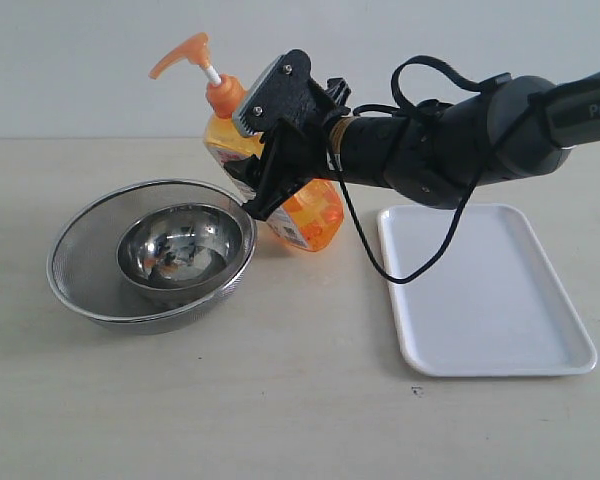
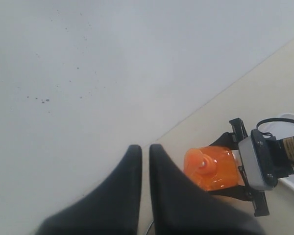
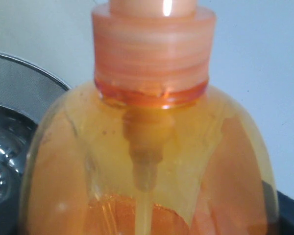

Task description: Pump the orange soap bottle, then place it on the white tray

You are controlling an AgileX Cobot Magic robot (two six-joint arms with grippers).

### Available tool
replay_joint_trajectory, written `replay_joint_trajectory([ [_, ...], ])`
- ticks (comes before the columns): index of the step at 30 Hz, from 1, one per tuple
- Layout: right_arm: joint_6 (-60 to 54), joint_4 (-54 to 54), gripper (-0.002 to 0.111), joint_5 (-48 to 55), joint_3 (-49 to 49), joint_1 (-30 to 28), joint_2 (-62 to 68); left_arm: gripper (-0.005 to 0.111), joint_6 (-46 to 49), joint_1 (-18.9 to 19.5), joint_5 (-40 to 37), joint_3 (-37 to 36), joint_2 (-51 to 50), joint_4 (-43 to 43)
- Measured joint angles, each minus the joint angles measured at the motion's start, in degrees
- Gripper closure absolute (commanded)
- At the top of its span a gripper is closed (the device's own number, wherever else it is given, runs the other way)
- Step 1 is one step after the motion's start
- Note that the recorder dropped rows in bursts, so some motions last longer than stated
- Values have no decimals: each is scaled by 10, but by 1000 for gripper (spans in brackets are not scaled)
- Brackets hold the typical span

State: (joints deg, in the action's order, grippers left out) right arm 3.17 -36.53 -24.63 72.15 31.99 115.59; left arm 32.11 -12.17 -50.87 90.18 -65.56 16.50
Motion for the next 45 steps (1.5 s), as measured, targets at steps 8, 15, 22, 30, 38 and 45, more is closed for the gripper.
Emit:
replay_joint_trajectory([
  [8,0,0,108,-1,0,0,0,102,-15,0,-30,0,43,-3],
  [15,0,35,108,-7,-1,0,1,102,-31,0,-69,0,68,-6],
  [22,0,50,108,-8,-2,0,1,102,-35,0,-86,-26,99,-19],
  [30,0,54,108,0,-2,0,-11,102,-50,0,-81,-67,137,-24],
  [38,3,60,108,8,-2,0,-13,102,-70,0,-72,-114,173,-26],
  [45,-2,98,108,9,-2,0,-13,102,-85,0,-60,-146,195,-26],
])
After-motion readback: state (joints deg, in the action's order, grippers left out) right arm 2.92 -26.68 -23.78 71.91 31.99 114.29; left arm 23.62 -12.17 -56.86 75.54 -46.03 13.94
